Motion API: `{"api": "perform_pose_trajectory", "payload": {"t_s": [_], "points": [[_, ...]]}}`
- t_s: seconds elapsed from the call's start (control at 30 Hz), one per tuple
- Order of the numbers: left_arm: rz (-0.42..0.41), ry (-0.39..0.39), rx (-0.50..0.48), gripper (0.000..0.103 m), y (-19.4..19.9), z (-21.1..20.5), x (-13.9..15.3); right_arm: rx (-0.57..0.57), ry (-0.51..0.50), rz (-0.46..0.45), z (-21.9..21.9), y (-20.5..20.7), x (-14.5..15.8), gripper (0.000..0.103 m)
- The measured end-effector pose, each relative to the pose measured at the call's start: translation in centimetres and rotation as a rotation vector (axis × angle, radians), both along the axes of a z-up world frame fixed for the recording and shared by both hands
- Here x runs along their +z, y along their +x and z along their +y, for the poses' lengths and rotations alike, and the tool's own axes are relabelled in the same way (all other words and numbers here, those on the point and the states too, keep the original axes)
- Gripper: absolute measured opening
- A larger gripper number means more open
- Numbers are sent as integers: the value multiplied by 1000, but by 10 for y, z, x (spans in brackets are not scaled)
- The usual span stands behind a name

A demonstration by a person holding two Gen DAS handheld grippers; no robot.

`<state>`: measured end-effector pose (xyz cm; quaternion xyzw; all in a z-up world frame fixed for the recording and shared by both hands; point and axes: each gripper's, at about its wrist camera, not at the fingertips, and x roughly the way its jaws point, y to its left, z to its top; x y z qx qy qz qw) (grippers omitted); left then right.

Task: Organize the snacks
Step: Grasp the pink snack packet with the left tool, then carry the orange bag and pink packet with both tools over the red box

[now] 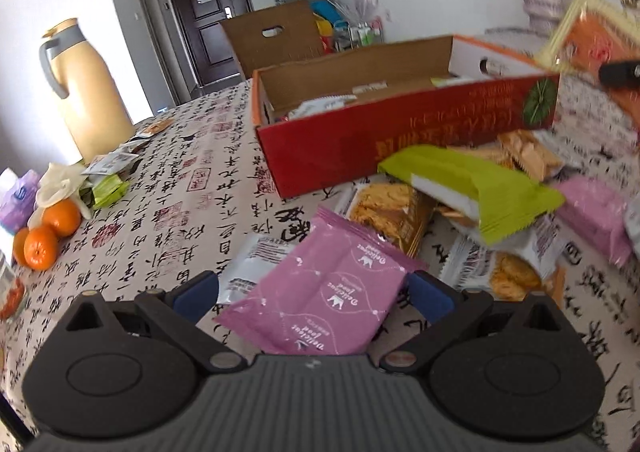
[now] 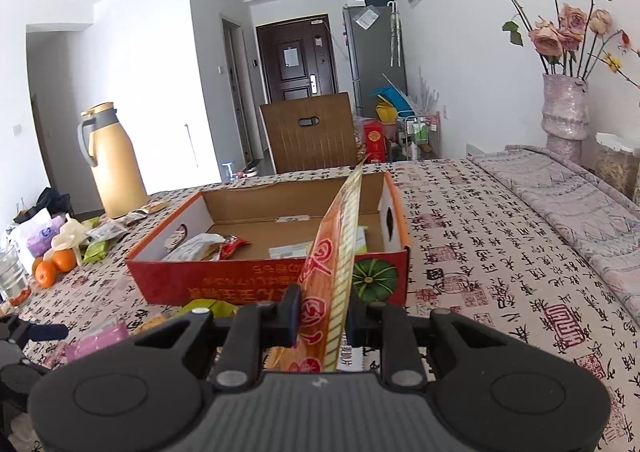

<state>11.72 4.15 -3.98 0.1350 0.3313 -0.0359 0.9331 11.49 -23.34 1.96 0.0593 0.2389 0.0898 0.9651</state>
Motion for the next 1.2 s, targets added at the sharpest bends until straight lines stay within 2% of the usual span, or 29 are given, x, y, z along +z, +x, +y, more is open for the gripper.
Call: {"api": "perform_pose_trajectory", "payload": {"t_s": [0.1,0.23,0.27,0.73,1.07,1.2], "points": [[6,16,-16,102,4,-3,-4,-5,3,3,-2,1,-2,21],[9,-13,-52,69,5,-3,-3,-6,8,6,-4,0,-4,21],[5,-13,-54,63,4,-3,-2,-6,9,7,-4,0,-5,21],[-61,-59,27,62,-9,-1,18,6,34,6,-10,-1,-6,21],[-154,-131,48,62,-8,-5,61,17,55,-29,-12,5,4,21],[-192,-189,66,62,2,-11,78,32,72,-54,-10,13,12,21]]}}
